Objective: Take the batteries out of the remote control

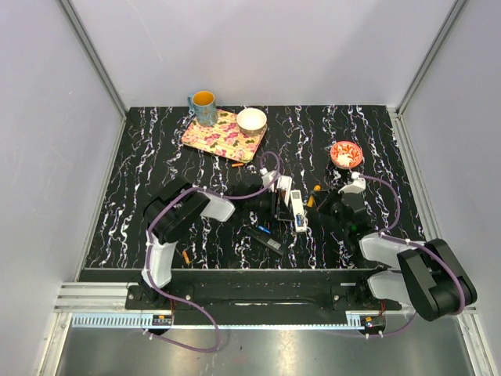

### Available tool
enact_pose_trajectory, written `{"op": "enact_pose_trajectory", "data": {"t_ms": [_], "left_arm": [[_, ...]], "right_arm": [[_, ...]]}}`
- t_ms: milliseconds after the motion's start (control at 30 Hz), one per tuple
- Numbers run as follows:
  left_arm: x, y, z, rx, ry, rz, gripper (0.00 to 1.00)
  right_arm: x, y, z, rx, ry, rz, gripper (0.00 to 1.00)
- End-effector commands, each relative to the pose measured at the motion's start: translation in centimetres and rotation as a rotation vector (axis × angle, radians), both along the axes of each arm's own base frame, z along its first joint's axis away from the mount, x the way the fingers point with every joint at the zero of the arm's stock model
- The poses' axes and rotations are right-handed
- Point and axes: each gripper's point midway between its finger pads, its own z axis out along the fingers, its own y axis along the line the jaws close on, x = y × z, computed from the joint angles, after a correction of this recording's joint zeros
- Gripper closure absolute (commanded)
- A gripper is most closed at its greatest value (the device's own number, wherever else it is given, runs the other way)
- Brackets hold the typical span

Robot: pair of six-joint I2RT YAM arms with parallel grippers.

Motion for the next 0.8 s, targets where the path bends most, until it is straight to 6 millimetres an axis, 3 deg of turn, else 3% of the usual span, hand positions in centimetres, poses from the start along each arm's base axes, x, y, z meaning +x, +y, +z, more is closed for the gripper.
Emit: {"op": "enact_pose_trajectory", "data": {"t_ms": [0, 367, 767], "left_arm": [[1.7, -0.8, 1.5, -0.024, -0.043, 0.021, 0.64], [1.4, -0.7, 0.0, 0.007, -0.014, 0.003, 0.68], [1.0, -0.6, 0.1, -0.004, -0.003, -0.001, 0.73]], "right_arm": [[1.7, 0.1, 2.0, 0.030, -0.069, -0.027, 1.00], [2.1, 1.0, 1.1, 0.074, -0.046, -0.009, 1.00], [2.8, 1.1, 1.4, 0.087, -0.057, -0.016, 1.00]]}}
